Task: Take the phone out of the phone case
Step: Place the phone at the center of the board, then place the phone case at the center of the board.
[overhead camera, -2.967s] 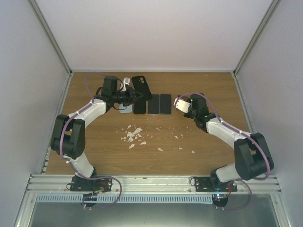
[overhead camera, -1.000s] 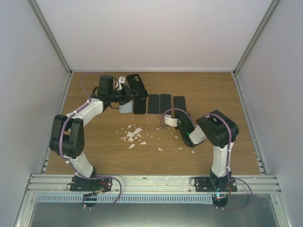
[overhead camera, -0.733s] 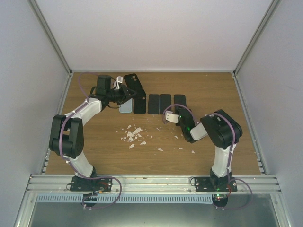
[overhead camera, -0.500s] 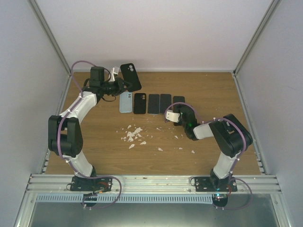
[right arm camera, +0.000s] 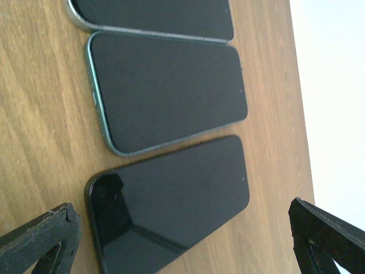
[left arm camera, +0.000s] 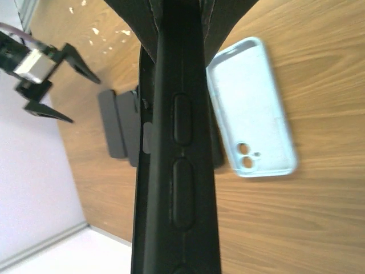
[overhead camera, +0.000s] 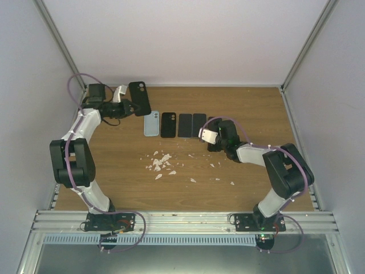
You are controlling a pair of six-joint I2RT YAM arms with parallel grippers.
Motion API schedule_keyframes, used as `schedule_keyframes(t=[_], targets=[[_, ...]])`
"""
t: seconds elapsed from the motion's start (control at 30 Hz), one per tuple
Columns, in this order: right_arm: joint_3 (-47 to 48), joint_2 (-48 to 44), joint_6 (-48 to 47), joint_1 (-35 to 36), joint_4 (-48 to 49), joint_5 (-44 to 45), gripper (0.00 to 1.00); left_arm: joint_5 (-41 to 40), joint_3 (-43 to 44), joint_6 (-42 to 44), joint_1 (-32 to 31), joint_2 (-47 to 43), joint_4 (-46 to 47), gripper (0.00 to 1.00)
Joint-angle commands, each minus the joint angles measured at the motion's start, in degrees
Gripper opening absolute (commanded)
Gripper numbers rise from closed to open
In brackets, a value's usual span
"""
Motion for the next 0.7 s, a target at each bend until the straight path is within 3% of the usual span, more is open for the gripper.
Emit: schedule_keyframes(t=[0.0,0.33,0.67], targets=[[2.38,-4.53,3.72,-2.13,-8.30,-3.97,1.00,-1.49,2.79,11.15,3.79,2.69,-6.10,0.00],[7.63,-11.32,13.12,-4.48,-17.10,-7.42,1.00,-2.26,4.64,18.01,5.88,12.57,-11.86,0.00],[8.36,-12.98,16.80,-5.45,-19.55,-8.80,1.00,-0.62,10.77,21.51,5.40,23.73,-19.40,0.00]])
